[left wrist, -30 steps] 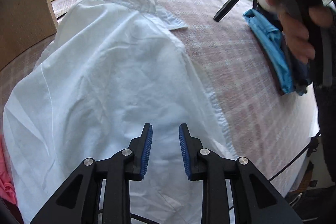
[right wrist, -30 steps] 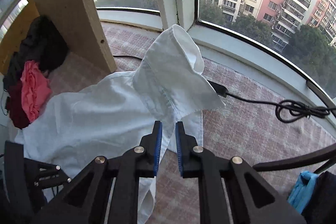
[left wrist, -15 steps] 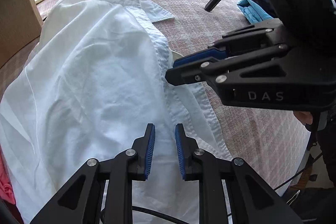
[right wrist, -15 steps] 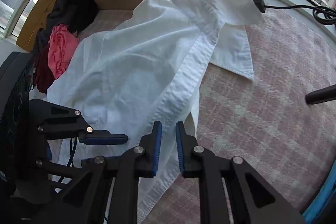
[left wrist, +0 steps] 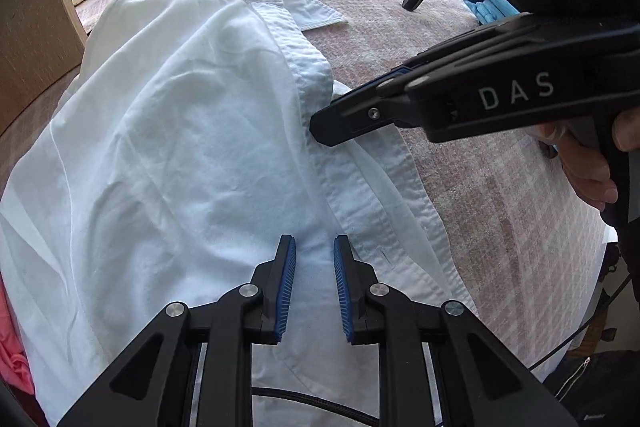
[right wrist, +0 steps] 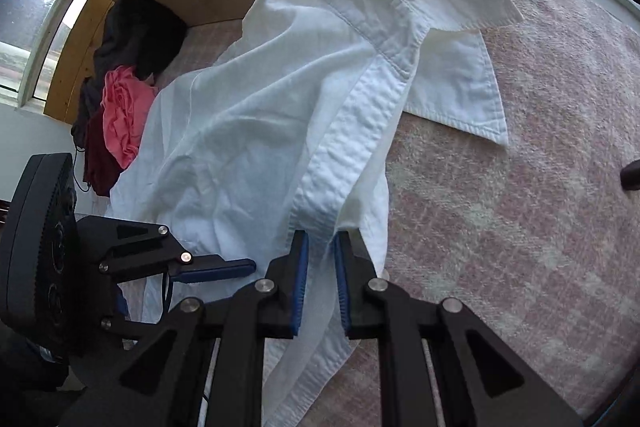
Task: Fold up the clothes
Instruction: 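Grasp the shirt placket below the collar with the right gripper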
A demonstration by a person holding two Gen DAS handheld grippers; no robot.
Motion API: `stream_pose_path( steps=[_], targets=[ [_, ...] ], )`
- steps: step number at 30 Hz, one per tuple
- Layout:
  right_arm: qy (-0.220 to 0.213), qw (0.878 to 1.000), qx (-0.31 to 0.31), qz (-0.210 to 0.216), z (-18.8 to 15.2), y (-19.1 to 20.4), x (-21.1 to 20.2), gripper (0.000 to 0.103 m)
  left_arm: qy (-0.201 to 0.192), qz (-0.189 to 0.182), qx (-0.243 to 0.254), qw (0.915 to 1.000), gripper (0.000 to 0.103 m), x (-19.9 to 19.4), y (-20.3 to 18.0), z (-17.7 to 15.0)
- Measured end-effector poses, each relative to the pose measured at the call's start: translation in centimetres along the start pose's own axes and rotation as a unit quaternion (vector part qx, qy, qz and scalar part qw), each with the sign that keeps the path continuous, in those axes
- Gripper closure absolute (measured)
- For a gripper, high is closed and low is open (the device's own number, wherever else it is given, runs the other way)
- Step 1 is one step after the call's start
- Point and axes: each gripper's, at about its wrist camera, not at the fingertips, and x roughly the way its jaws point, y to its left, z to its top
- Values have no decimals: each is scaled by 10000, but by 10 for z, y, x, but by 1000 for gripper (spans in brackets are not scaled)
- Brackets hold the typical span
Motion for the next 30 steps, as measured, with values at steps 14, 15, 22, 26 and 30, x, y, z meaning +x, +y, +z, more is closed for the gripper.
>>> stream_pose_path(
  steps=[14, 15, 22, 26, 30],
  targets=[
    [-367, 9990, 55, -238, 22, -5, -18, 81, -69, 1, 90, 9999, 85, -4, 3, -2],
    [-350, 9991, 91, -206, 23, -6, -18, 81, -79, 6, 95, 9999, 85, -5, 3, -3],
    [-376, 9988, -196, -226, 22, 3, -23, 82, -49, 11, 106, 9999, 83, -7, 5, -1],
    [-411, 9971, -426, -481, 24, 13, -29, 98, -28, -15, 38, 10000, 83, -12, 7, -1],
    [-498, 9887, -650, -1253, 27, 13, -41, 99, -176, -91, -28, 9998, 83, -29, 8, -2]
  ],
)
